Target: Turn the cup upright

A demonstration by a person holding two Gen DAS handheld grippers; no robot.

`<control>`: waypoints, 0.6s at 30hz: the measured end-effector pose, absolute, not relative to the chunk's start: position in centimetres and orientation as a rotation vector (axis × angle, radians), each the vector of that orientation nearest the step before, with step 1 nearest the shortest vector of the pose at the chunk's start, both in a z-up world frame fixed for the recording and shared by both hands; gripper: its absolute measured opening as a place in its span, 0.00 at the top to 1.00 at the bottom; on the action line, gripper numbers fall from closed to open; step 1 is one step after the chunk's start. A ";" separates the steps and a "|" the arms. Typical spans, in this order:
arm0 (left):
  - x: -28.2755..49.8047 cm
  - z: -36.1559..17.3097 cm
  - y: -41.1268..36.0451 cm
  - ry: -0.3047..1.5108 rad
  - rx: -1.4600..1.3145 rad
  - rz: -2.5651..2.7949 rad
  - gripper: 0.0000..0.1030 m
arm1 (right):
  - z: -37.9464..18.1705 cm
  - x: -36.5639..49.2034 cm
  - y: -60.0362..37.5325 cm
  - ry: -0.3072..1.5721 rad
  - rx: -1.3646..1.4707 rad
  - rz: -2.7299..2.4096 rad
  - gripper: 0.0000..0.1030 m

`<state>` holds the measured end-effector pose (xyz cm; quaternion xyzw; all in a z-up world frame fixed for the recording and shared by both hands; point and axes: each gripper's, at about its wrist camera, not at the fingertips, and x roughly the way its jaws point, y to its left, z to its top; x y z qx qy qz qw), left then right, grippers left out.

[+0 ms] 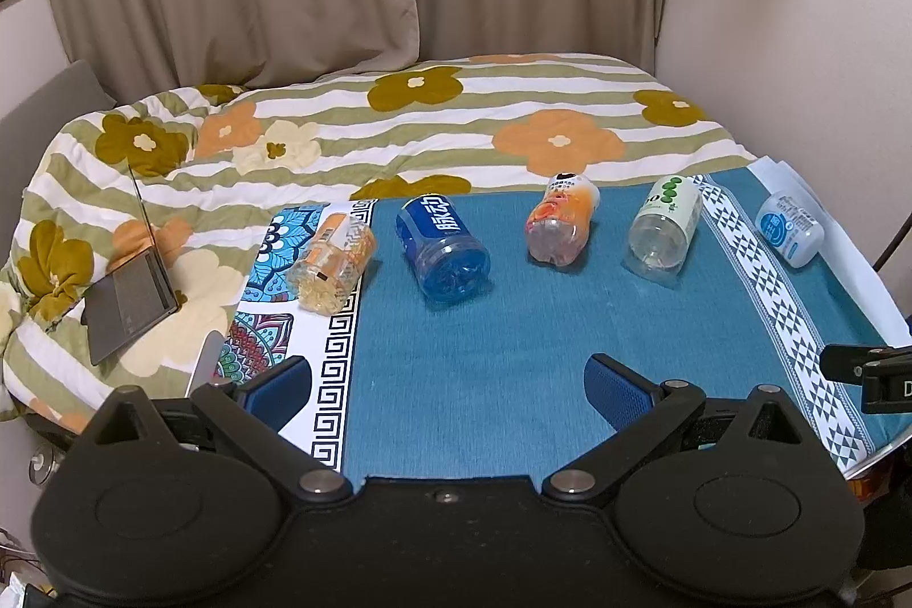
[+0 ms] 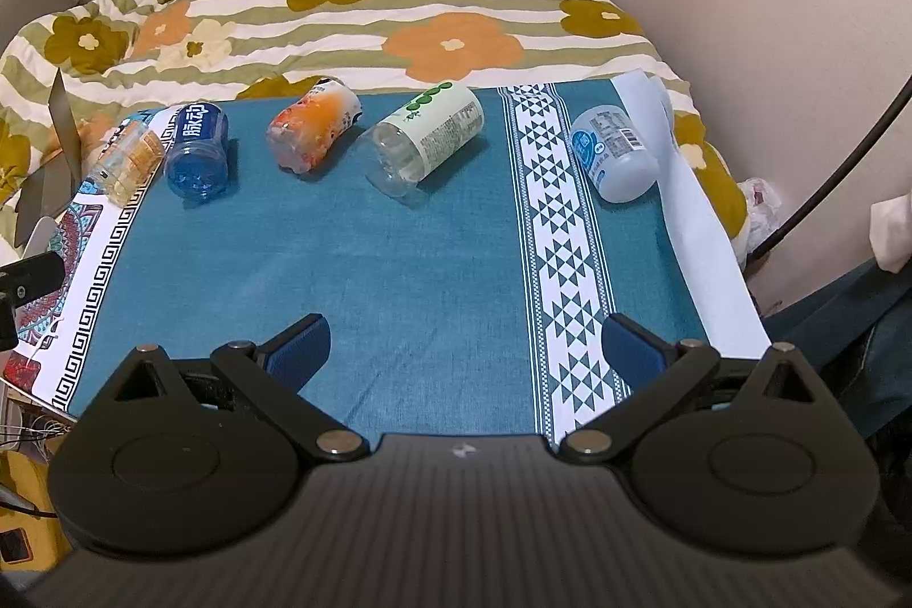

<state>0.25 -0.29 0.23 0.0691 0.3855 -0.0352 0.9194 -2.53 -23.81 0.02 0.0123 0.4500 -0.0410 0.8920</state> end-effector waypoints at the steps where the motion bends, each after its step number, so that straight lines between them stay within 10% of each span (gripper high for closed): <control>1: 0.3 0.2 -0.3 0.793 0.142 -0.073 0.00 | 0.0 -2.5 -23.8 0.934 0.025 -0.085 0.00; 18: 0.1 0.6 -0.2 0.783 0.120 -0.068 0.00 | 0.0 -2.5 -23.5 0.936 0.022 -0.092 0.00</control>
